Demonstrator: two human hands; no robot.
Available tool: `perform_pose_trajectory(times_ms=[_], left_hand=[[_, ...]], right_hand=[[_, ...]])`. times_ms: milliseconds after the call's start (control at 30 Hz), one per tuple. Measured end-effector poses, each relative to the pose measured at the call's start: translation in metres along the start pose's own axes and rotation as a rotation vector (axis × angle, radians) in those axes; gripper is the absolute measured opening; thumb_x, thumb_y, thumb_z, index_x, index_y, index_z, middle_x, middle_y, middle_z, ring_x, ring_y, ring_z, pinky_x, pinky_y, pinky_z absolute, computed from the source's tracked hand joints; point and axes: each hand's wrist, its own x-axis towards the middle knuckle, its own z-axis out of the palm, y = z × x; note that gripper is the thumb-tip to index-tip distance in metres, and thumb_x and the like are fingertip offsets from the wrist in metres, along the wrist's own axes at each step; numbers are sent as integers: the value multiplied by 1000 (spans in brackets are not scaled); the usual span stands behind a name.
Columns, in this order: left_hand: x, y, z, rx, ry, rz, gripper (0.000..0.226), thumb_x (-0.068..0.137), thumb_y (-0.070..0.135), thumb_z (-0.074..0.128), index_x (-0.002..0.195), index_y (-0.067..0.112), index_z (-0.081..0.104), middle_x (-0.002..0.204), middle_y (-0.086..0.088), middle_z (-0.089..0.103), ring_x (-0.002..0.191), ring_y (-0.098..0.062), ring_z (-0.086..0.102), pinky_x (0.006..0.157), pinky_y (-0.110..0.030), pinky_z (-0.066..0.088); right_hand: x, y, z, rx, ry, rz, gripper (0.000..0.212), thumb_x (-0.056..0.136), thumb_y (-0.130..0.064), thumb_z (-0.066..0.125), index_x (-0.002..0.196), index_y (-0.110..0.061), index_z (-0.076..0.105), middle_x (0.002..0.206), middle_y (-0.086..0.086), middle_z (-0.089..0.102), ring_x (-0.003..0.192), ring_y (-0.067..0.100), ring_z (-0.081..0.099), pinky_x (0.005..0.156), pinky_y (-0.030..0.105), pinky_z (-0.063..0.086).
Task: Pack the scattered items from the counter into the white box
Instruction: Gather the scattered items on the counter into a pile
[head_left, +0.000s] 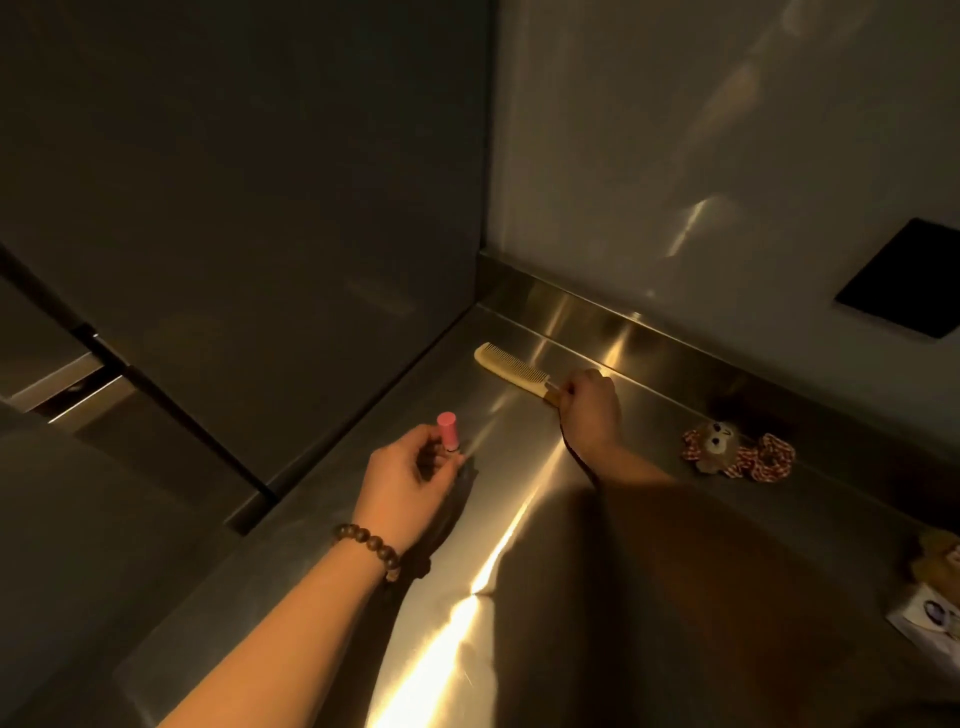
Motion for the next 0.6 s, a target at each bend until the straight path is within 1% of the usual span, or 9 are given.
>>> perform_pose_trajectory(times_ms=[67, 133, 200, 300, 433, 533, 600], left_hand=[[5, 1, 3, -8, 0, -8, 17, 81, 26, 66, 89, 38, 58, 78, 18, 62, 79, 9, 55, 64, -2, 39], [9, 2, 7, 6, -6, -8, 15, 81, 26, 66, 90, 36, 59, 78, 17, 62, 78, 8, 56, 62, -4, 39], [12, 4, 11, 19, -25, -16, 13, 81, 28, 64, 90, 37, 58, 78, 17, 61, 78, 8, 55, 60, -5, 40], [11, 4, 14, 23, -43, -23, 14, 81, 29, 64, 89, 37, 57, 77, 16, 61, 77, 8, 55, 60, -6, 41], [3, 2, 12, 20, -42, -46, 14, 81, 28, 65, 88, 37, 58, 77, 16, 62, 77, 8, 56, 58, -8, 39], [-1, 6, 8, 3, -47, -53, 13, 81, 27, 65, 87, 37, 58, 77, 14, 63, 75, 5, 57, 61, -10, 40], [-4, 13, 6, -14, -53, -46, 12, 81, 26, 65, 88, 34, 59, 79, 12, 63, 74, 2, 58, 65, -16, 45]], right_hand=[[-3, 4, 5, -37, 9, -50, 23, 92, -26, 53, 105, -9, 62, 109, 14, 58, 105, 30, 49, 88, 39, 40], [-6, 8, 9, -52, -18, -89, 30, 92, -31, 53, 114, -11, 61, 116, 12, 55, 110, 29, 45, 95, 39, 37], [-9, 11, 11, -86, -46, -117, 34, 92, -34, 53, 118, -13, 59, 119, 11, 53, 113, 28, 42, 98, 39, 35], [-14, 11, 13, -129, -39, -136, 30, 94, -31, 48, 118, -15, 57, 119, 10, 52, 114, 26, 42, 98, 37, 33], [-23, 6, 11, -163, -36, -155, 26, 95, -27, 45, 116, -14, 54, 118, 9, 54, 112, 25, 44, 95, 35, 32], [-37, 4, -2, -106, -41, -138, 26, 94, -24, 47, 117, -14, 55, 117, 9, 55, 111, 25, 46, 94, 35, 35], [-54, 2, -20, -29, -23, -107, 27, 94, -21, 49, 118, -12, 55, 115, 10, 56, 109, 25, 47, 94, 37, 40]])
